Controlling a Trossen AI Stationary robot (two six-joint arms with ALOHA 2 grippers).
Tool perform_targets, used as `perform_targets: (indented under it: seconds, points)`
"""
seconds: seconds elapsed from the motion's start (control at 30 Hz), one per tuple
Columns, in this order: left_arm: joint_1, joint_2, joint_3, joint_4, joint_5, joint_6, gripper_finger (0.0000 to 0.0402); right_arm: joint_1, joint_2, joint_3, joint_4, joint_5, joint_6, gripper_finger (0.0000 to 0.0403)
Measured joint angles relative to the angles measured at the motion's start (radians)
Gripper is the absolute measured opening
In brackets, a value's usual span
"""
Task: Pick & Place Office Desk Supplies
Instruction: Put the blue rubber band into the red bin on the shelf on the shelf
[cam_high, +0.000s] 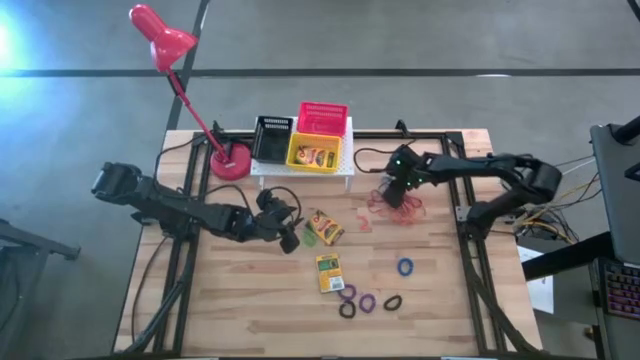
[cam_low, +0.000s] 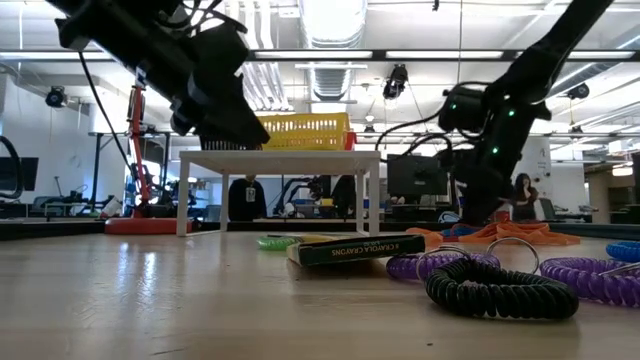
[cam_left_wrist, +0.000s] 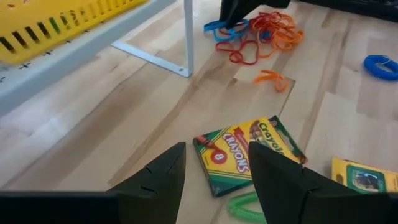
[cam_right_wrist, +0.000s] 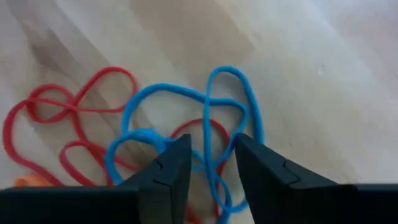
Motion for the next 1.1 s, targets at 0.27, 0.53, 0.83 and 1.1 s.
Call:
perform_targets:
  seconds: [0.27,0.53,0.83,1.1]
  points:
    - [0.000,0.000,0.001,0.017,-0.008,0.014,0.0179,0.002,0.017,0.113,-0.176,-0.014,0.003,0.0016]
    - [0.000,0.000,0.001,0.016,-0.015,0.019,0.0179,0.027,-0.085,0.283,-0.530,-0.045,0.056,0.0012]
    - [0.000,0.000,0.001,0.014,-0.019,0.020,0.0179,0.068,-0.175,0.328,-0.438,-0.111,0.095,0.0013]
    - [0.000,0.000,0.001,0.014,-0.019,0.019,0.0179,0.249,-0.122,0.166,-0.163,-0.300,0.205,0.0013]
